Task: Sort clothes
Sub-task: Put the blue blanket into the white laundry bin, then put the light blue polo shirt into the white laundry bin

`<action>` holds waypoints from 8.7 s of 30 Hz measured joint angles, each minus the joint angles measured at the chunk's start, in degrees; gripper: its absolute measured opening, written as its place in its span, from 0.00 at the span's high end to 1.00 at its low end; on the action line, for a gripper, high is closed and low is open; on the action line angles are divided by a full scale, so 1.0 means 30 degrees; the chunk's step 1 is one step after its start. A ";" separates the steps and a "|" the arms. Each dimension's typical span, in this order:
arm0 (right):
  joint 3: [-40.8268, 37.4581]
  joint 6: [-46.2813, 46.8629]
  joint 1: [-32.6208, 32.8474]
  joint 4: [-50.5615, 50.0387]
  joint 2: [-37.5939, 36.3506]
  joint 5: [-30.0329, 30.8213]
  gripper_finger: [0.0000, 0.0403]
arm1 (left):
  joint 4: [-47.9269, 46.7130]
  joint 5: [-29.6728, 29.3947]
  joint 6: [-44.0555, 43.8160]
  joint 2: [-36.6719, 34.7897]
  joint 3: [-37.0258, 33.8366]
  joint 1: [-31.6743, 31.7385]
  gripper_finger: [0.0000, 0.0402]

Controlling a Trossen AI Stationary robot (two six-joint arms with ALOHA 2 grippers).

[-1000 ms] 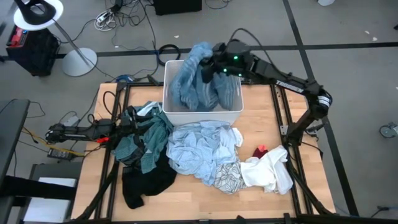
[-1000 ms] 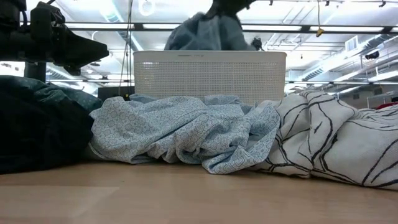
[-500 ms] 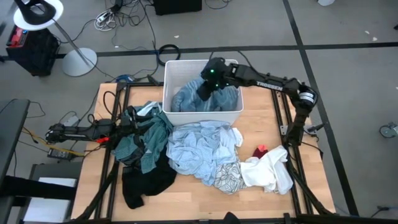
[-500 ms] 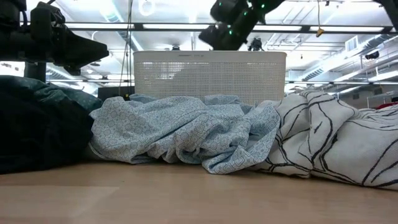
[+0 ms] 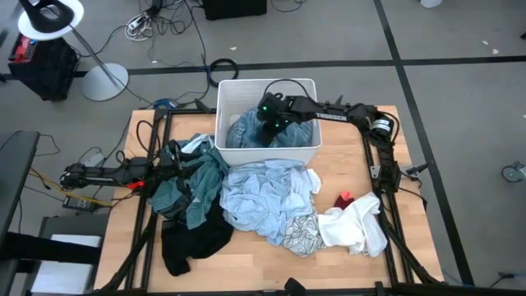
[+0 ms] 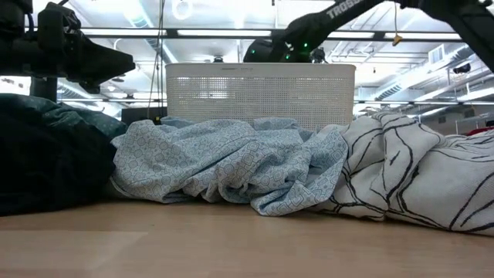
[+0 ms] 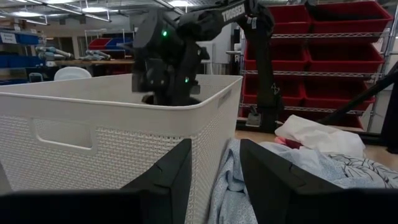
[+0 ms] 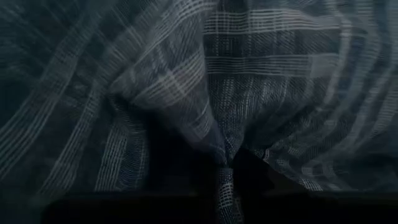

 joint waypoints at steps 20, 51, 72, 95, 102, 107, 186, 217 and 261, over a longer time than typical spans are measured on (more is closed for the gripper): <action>-0.0007 0.1342 -0.0656 0.1038 -0.2149 -0.0288 0.49 | -0.0002 -0.0004 0.0005 0.0000 -0.0004 0.0003 0.65; -0.2453 -0.0642 0.5928 -0.0502 -1.1834 0.4516 0.57 | 0.0000 -0.0001 0.0004 -0.0007 -0.0001 0.0002 0.65; -1.2921 0.1931 1.2888 0.8002 -1.3580 0.6845 0.57 | 0.0006 -0.0003 0.0007 -0.0001 -0.0001 0.0003 0.65; -1.6327 0.0872 1.2225 1.7496 -0.6785 0.6692 0.33 | 0.0386 0.0000 0.0007 0.0015 0.0000 0.0006 0.65; -1.6305 0.0230 1.1978 1.8540 -0.4657 0.6691 0.24 | 0.0362 0.0000 0.0006 0.0025 -0.0007 0.0000 0.65; -1.6264 0.0440 1.1776 1.9655 -0.3109 0.6691 0.23 | 0.0381 0.0000 0.0007 0.0022 -0.0007 0.0004 0.65; 0.1316 -0.4811 1.2852 0.3946 -1.3902 1.2688 0.98 | 0.0393 -0.0004 0.0004 0.0029 -0.0003 0.0006 0.65; 0.4452 -1.1380 0.7249 2.0005 -1.1468 0.8337 0.98 | 0.0395 0.0000 0.0007 0.0029 -0.0005 0.0004 0.65; 1.2080 -0.2447 -0.0255 0.4214 -0.3629 0.0869 0.98 | 0.0386 -0.0007 0.0001 0.0029 0.0000 -0.0001 0.65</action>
